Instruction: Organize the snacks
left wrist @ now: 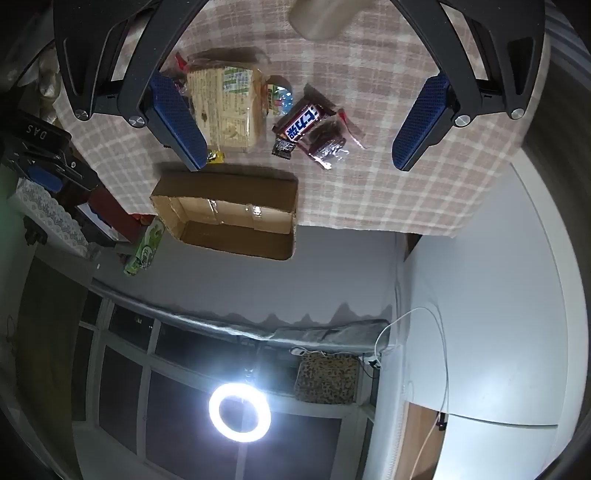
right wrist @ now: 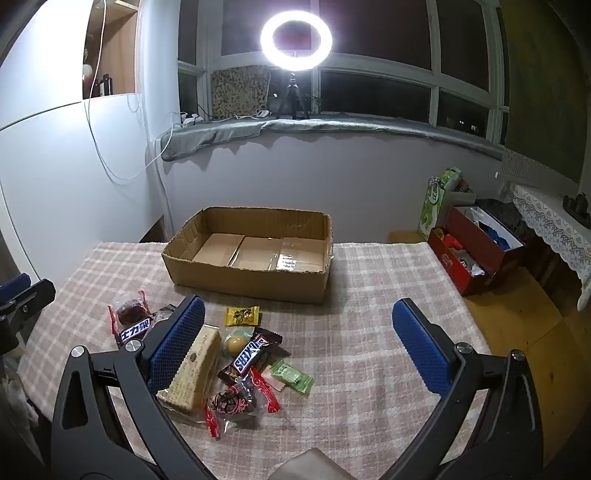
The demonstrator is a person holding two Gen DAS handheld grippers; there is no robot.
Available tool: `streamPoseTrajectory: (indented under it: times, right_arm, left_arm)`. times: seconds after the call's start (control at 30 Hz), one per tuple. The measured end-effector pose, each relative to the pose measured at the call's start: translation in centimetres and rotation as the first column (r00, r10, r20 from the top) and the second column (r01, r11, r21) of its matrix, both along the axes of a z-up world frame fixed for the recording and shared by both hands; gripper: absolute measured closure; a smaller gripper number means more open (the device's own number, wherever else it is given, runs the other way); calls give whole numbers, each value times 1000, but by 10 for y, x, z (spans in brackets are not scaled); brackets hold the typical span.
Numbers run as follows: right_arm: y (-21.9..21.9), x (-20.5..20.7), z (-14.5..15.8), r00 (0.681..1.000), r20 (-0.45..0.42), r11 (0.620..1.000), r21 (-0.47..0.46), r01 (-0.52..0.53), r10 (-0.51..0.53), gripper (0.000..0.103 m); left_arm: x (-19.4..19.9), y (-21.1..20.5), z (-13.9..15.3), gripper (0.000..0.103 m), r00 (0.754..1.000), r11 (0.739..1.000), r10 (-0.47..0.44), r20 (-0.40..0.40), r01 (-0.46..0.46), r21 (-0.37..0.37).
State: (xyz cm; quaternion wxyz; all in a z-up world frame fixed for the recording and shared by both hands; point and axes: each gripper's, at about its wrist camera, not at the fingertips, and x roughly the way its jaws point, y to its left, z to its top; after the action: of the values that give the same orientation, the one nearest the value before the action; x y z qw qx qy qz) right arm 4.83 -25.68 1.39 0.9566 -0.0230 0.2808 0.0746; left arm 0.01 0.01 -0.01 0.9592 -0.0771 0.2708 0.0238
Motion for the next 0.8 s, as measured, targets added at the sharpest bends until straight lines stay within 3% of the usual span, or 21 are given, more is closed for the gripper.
streamPoseTrajectory:
  times: [0.8]
  right_arm:
    - [1,-3,7,1000,14,1000,-11,3,-3,0]
  left_arm:
    - [0,0,0,3,1000,1000,-16,13,16,-9]
